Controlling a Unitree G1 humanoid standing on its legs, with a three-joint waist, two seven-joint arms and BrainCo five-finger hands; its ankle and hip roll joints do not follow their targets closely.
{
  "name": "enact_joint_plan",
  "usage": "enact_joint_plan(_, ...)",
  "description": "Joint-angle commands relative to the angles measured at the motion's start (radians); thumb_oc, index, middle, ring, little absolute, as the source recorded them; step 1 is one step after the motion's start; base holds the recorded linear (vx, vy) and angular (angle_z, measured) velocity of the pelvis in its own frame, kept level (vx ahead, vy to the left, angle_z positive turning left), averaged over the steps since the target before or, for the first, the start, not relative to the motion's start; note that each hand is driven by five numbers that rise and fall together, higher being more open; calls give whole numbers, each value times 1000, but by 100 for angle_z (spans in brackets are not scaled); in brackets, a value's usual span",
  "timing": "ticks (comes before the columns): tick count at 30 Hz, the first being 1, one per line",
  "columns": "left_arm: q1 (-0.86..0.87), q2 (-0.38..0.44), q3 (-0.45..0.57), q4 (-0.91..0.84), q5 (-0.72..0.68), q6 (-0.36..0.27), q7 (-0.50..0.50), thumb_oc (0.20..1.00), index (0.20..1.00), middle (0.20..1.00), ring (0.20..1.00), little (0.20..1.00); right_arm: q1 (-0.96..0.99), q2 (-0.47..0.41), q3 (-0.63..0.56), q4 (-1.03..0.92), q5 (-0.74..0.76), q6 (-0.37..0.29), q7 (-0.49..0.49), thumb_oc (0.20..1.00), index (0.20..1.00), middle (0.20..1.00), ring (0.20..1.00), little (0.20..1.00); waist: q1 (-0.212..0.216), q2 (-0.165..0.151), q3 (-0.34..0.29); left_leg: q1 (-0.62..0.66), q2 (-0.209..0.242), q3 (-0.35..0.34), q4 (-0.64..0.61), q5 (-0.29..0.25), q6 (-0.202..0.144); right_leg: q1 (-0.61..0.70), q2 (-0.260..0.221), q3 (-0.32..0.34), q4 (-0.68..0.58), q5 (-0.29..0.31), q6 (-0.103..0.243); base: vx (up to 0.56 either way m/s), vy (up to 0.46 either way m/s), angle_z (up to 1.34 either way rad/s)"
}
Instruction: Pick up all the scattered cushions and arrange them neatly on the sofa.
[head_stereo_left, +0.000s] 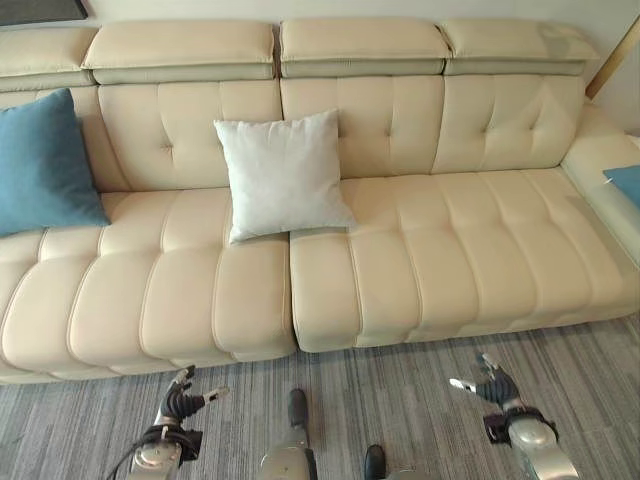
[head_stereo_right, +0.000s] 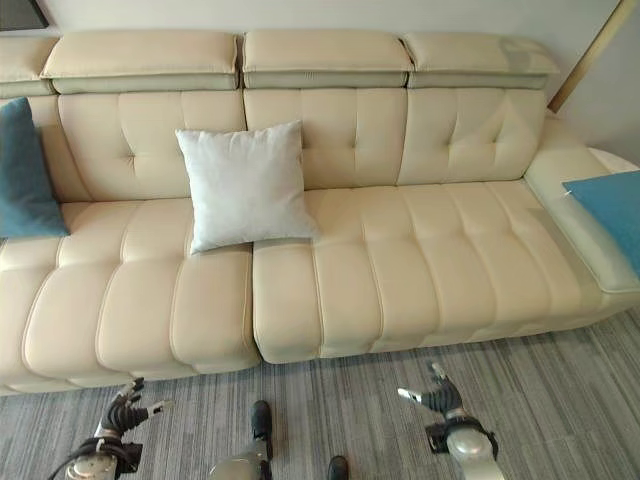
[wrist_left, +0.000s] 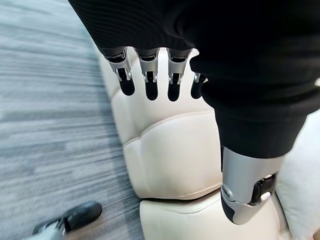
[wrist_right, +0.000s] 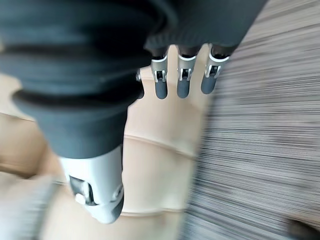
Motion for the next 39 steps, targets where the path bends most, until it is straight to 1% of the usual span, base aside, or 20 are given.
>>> enact_joint_plan(1, -61, 59, 3, -24, 8, -34, -2, 1000, 1000, 1000, 1000, 1000, -51, -27, -35, -38, 24, -32, -29, 1000, 1000, 1000, 1000, 1000, -40, -86, 20, 33, -111, -67, 175, -86, 36, -18, -65, 55, -62, 48, 101, -229, -42, 28)
enact_joint_plan(2, -61, 59, 3, -24, 8, -34, -2, 1000, 1000, 1000, 1000, 1000, -51, -26, -36, -38, 24, -32, -29, 1000, 1000, 1000, 1000, 1000, -41, -86, 18, 29, -111, -68, 175, -83, 36, -21, -65, 54, -62, 50, 101, -178, -10, 22)
enact_joint_plan(4, -45, 49, 10, -46, -4, -39, -4, 1000, 1000, 1000, 1000, 1000, -49, -29, -31, -51, 23, -30, -19, 1000, 1000, 1000, 1000, 1000, -43, -100, 22, 58, -160, -140, 230, -160, 41, -33, -72, 81, -81, 82, 105, -91, 32, 10)
enact_joint_plan(6, -33, 41, 10, -59, -9, -32, -6, 1000, 1000, 1000, 1000, 1000, -46, -27, -25, -60, 8, -27, -15, 1000, 1000, 1000, 1000, 1000, -45, -94, 13, 94, -171, -184, 186, -168, 53, -38, -56, 99, -97, 97, 111, -23, 64, -36)
enact_joint_plan(12, -32, 69, -15, -84, 19, -26, -31, 1000, 1000, 1000, 1000, 1000, -24, -29, -38, -59, 2, -22, -3, 1000, 1000, 1000, 1000, 1000, -72, -81, -30, 183, -163, -147, 24, -132, 73, -58, -39, 125, -109, 111, 124, -4, 94, -35)
enact_joint_plan(14, -34, 75, -14, -93, 19, -25, -32, 1000, 1000, 1000, 1000, 1000, -25, -25, -37, -56, 4, -20, -3, 1000, 1000, 1000, 1000, 1000, -72, -80, -23, 191, -162, -135, 18, -129, 77, -67, -36, 137, -98, 114, 125, -77, 90, -53)
enact_joint_plan(17, -30, 83, -5, -108, 14, -19, -35, 1000, 1000, 1000, 1000, 1000, -41, -10, -35, -61, 12, -19, -5, 1000, 1000, 1000, 1000, 1000, -75, -80, 5, 206, -150, -71, 12, -134, 89, -105, -24, 166, -60, 129, 141, -113, 56, -76)
enact_joint_plan(18, -23, 84, 4, -114, 9, -19, -31, 1000, 1000, 1000, 1000, 1000, -53, -3, -27, -68, 8, -19, -6, 1000, 1000, 1000, 1000, 1000, -65, -83, 14, 212, -135, -16, 11, -138, 91, -127, -29, 136, -41, 139, 148, -111, 31, -128)
enact_joint_plan(19, -24, 84, 5, -114, 9, -19, -31, 1000, 1000, 1000, 1000, 1000, -54, -3, -27, -68, 8, -19, -6, 1000, 1000, 1000, 1000, 1000, -64, -84, 12, 208, -136, -14, 11, -135, 91, -130, -29, 137, -42, 141, 148, -83, -17, -166)
enact_joint_plan(21, -13, 85, 13, -123, 8, -15, -30, 1000, 1000, 1000, 1000, 1000, -62, 5, -17, -79, -2, -18, -8, 1000, 1000, 1000, 1000, 1000, -45, -83, 17, 219, -107, 50, 12, -138, 85, -138, -66, 7, -21, 131, 146, -41, -78, -140)
enact_joint_plan(22, -1, 80, 18, -133, 7, -13, -32, 1000, 1000, 1000, 1000, 1000, -65, 5, -10, -92, -18, -16, -12, 1000, 1000, 1000, 1000, 1000, -32, -78, 14, 242, -76, 113, 15, -142, 74, -122, -105, -127, -9, 107, 137, -5, -81, -110)
enact_joint_plan(23, -1, 79, 18, -133, 7, -13, -32, 1000, 1000, 1000, 1000, 1000, -65, 5, -10, -92, -18, -16, -12, 1000, 1000, 1000, 1000, 1000, -31, -78, 15, 243, -75, 113, 15, -143, 74, -121, -105, -127, -9, 106, 137, 114, -93, -130)
enact_joint_plan(25, 2, 72, 10, -136, 11, -10, -37, 1000, 1000, 1000, 1000, 1000, -59, 5, -8, -103, -22, -18, -17, 1000, 1000, 1000, 1000, 1000, -29, -73, 7, 279, -50, 151, 21, -168, 60, -95, -124, -188, -1, 77, 145, 140, -105, -144)
enact_joint_plan(29, -8, 49, -22, -135, 25, -8, -49, 1000, 1000, 1000, 1000, 1000, -28, 0, -24, -130, -17, -18, -16, 1000, 1000, 1000, 1000, 1000, -60, -73, 9, 295, -35, 170, 120, -224, 56, -102, -113, -126, 25, 55, 128, 135, -154, -69)
enact_joint_plan(30, -11, 42, -34, -144, 21, -8, -49, 1000, 1000, 1000, 1000, 1000, -22, -6, -27, -138, -13, -21, -22, 1000, 1000, 1000, 1000, 1000, -69, -73, 18, 286, -28, 164, 182, -241, 57, -95, -105, -103, 24, 50, 116, 192, -274, -38)
enact_joint_plan(31, -28, 28, -52, -144, 14, -8, -44, 1000, 1000, 1000, 1000, 1000, -26, -24, -29, -142, -9, -25, -30, 1000, 1000, 1000, 1000, 1000, -79, -75, 36, 245, 11, 163, 348, -265, 50, -68, -92, -80, 23, 33, 93, 141, -219, -34)
enact_joint_plan(34, -42, 16, -71, -137, 8, -12, -38, 1000, 1000, 1000, 1000, 1000, -41, -45, -26, -141, -12, -18, -40, 1000, 1000, 1000, 1000, 1000, -72, -69, 49, 192, 41, 132, 472, -240, 48, -46, -71, -63, 20, 13, 71, 144, -142, -47)
enact_joint_plan(36, -43, 11, -80, -143, 2, -17, -38, 1000, 1000, 1000, 1000, 1000, -38, -50, -26, -161, -10, -16, -38, 1000, 1000, 1000, 1000, 1000, -63, -81, 46, 113, -25, 76, 475, -220, 72, -36, -71, -38, 6, 25, 68, 144, -61, -50)
enact_joint_plan(37, -39, 9, -82, -144, 5, -18, -37, 1000, 1000, 1000, 1000, 1000, -35, -52, -25, -166, -10, -17, -35, 1000, 1000, 1000, 1000, 1000, -52, -85, 45, 83, -59, 46, 450, -236, 80, -22, -66, -6, 1, 20, 73, 205, -26, -72)
enact_joint_plan(39, -32, 5, -83, -146, 7, -17, -36, 1000, 1000, 1000, 1000, 1000, -26, -52, -25, -172, -10, -17, -34, 1000, 1000, 1000, 1000, 1000, -37, -83, 44, 41, -83, 1, 384, -200, 77, 5, -51, 36, -2, 5, 75, 312, 12, -104)
